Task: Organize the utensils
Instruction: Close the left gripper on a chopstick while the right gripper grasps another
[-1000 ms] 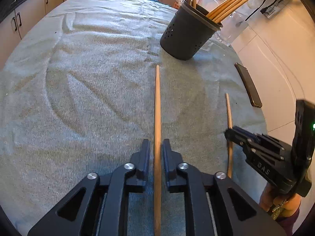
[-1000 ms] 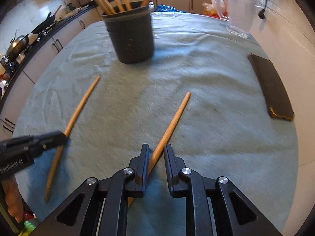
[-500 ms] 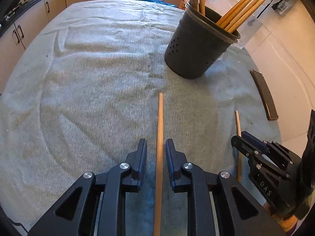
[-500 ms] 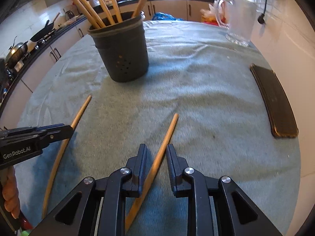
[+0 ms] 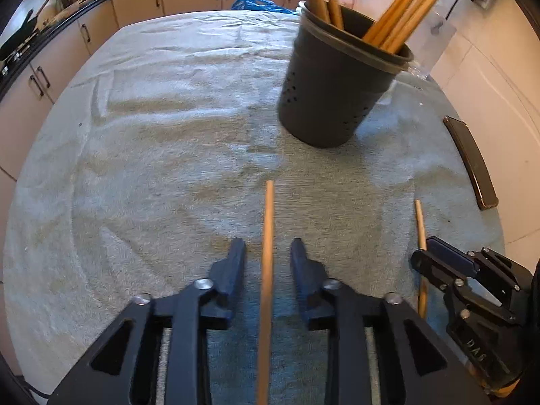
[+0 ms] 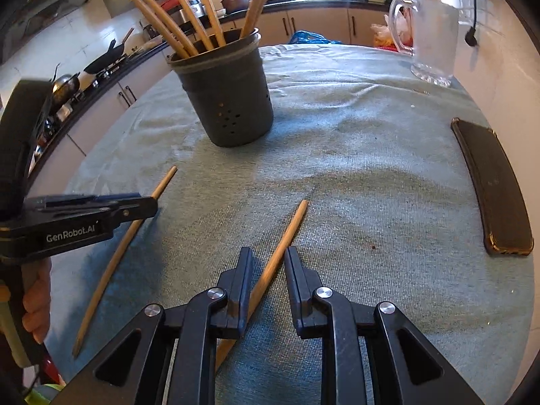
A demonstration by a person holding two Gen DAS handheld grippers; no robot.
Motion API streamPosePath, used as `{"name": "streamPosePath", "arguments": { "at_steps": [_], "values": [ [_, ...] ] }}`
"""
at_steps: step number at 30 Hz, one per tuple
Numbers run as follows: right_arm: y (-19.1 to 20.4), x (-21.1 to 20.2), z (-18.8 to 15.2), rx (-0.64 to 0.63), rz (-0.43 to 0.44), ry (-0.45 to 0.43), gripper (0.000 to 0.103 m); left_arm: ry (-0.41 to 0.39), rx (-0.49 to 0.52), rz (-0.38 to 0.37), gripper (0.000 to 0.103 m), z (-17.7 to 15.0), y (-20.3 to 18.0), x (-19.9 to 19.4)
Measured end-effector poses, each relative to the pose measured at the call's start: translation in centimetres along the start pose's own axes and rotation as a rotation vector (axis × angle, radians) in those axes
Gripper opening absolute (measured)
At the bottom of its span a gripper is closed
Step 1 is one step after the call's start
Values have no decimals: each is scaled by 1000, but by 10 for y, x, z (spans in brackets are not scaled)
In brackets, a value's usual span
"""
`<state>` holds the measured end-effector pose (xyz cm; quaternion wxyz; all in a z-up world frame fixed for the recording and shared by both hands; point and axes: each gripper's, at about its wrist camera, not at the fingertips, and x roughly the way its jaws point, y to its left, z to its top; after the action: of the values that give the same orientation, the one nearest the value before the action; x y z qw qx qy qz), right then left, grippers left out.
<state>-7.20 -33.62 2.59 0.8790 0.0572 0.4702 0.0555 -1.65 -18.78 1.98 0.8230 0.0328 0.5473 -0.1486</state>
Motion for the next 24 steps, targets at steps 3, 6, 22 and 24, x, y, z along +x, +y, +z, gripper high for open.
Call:
{"name": "streamPosePath", "arguments": {
  "at_steps": [3, 6, 22, 24],
  "values": [
    [6, 0, -4, -15, -32, -18, 22, -17, 24, 24, 34, -1, -7, 0],
    [13, -2, -7, -21, -60, -11, 16, -32, 48, 61, 7, -2, -6, -1],
    [21, 7, 13, -38, -163, 211, 12, 19, 45, -89, 6, -1, 25, -1],
    [21, 10, 17, -31, -174, 226, 13, 14, 40, -102, 6, -2, 26, -2]
  ]
}}
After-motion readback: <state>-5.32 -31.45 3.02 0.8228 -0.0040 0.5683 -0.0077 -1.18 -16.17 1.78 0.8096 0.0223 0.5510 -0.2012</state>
